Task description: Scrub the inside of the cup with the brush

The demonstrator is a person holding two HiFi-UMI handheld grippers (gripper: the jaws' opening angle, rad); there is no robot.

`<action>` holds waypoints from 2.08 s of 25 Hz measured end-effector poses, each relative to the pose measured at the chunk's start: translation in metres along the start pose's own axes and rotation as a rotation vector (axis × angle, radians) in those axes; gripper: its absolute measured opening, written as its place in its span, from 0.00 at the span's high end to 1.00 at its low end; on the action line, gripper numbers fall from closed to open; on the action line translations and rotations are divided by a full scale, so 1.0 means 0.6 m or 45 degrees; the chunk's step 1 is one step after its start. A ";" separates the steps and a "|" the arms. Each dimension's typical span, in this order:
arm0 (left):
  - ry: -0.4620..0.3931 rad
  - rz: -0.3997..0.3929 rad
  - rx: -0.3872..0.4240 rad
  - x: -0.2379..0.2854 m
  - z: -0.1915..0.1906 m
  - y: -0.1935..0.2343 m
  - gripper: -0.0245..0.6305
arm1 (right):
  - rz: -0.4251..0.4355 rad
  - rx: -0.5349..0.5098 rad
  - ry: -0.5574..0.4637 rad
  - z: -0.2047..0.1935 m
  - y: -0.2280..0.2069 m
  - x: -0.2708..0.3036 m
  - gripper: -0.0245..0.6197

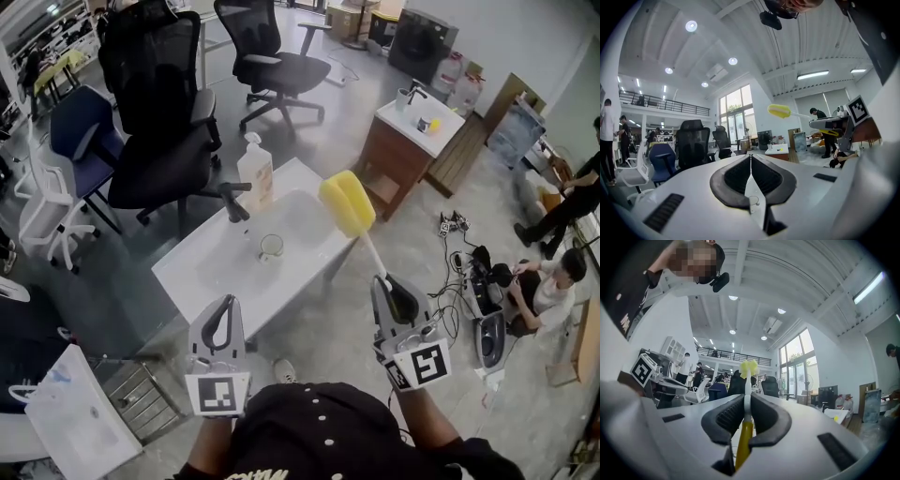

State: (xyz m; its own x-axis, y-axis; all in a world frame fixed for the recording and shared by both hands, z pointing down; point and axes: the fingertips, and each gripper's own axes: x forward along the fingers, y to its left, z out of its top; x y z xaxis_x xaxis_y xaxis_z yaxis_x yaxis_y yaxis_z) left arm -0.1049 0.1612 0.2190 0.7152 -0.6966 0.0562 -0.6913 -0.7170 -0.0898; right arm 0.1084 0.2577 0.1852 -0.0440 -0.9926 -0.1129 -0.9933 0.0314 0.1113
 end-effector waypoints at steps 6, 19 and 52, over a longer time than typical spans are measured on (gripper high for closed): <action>0.034 -0.019 -0.010 0.033 -0.025 0.040 0.92 | -0.021 0.011 0.024 -0.021 0.004 0.044 0.89; 0.106 -0.004 -0.011 0.134 -0.065 0.063 0.92 | -0.006 0.051 0.050 -0.079 -0.060 0.143 0.89; 0.369 0.483 -0.003 0.404 -0.095 0.107 0.92 | 0.698 0.067 -0.101 -0.151 -0.247 0.528 0.89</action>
State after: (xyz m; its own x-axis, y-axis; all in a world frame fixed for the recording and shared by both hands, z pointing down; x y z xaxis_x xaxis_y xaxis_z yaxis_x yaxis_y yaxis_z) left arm 0.0183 -0.0550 0.2834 0.3544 -0.8875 0.2946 -0.8985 -0.4105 -0.1556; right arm 0.2514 -0.0719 0.2224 -0.5621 -0.8174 -0.1264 -0.8264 0.5489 0.1255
